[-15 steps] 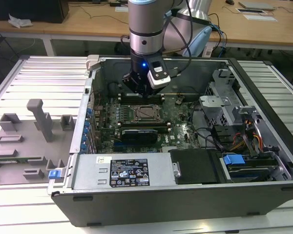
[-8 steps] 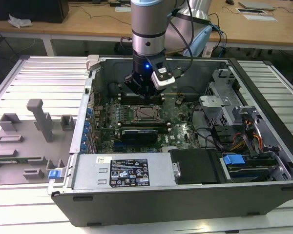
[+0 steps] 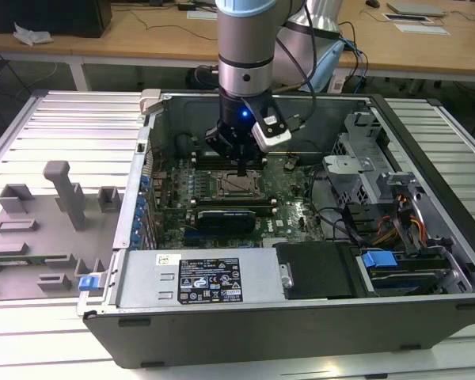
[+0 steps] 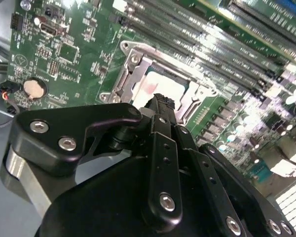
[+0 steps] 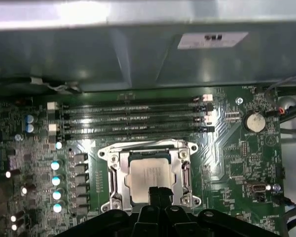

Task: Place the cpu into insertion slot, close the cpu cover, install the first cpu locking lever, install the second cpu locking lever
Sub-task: 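Install the first cpu locking lever, then install the second cpu locking lever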

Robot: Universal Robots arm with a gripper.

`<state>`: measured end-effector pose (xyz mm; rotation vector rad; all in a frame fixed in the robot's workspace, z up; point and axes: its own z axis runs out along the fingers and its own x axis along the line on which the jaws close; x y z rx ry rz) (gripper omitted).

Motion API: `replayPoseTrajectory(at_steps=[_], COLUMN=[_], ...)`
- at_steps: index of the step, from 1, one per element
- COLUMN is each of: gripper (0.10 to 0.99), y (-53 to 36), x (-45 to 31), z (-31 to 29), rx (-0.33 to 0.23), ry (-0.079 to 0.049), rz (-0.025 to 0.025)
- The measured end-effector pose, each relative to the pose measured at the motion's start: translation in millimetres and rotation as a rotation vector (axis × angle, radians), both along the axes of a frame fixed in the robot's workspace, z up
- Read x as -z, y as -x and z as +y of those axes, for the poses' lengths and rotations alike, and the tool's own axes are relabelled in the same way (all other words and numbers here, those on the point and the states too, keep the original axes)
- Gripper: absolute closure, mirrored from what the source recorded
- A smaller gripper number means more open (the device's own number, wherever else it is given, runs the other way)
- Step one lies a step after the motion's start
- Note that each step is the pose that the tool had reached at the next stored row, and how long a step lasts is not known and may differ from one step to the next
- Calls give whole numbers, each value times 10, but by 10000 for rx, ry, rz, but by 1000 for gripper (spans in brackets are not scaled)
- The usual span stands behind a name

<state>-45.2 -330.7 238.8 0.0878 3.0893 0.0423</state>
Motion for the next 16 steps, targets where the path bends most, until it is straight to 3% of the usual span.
replayPoseTrajectory(at_steps=[16], gripper=[980], y=[1], x=[-17], z=[-2], rx=[-26], ry=[2], rz=[1])
